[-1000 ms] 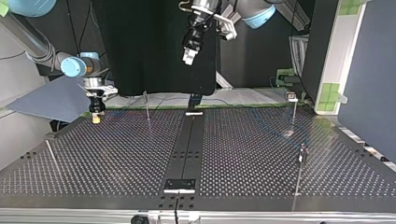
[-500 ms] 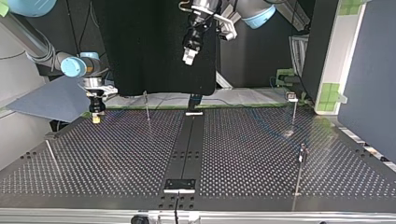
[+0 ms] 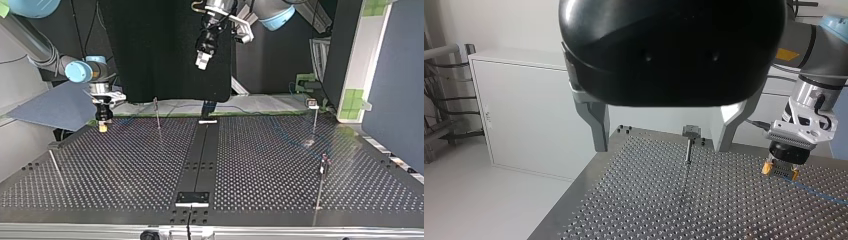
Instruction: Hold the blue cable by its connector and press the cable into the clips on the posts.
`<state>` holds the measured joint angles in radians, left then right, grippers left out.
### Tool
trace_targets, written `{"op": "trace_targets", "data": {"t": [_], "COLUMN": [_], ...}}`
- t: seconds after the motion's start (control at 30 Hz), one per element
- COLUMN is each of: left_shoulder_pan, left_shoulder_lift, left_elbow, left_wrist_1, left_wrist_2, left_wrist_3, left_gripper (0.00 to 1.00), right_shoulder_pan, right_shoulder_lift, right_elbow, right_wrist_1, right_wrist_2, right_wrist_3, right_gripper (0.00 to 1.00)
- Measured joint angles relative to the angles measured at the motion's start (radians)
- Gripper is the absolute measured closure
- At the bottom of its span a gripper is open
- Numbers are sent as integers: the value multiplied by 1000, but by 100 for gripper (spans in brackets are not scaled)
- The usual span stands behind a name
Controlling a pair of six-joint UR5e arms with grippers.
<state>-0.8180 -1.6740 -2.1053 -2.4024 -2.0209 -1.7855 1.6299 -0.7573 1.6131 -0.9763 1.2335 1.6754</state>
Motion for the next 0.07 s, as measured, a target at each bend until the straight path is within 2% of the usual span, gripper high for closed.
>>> {"op": "trace_targets", "data": {"t": [0.07], "left_shoulder_pan": [0], "left_shoulder_lift": [0], "left_elbow": [0], "left_wrist_1": [0], "left_wrist_2": [0], "left_wrist_3": [0], "left_gripper": [0], "right_shoulder_pan": [0], "right_shoulder_lift": [0], "right_elbow": [0], "right_wrist_1": [0], "right_wrist_2": [0], "right_wrist_3": [0], "right_gripper": [100]}}
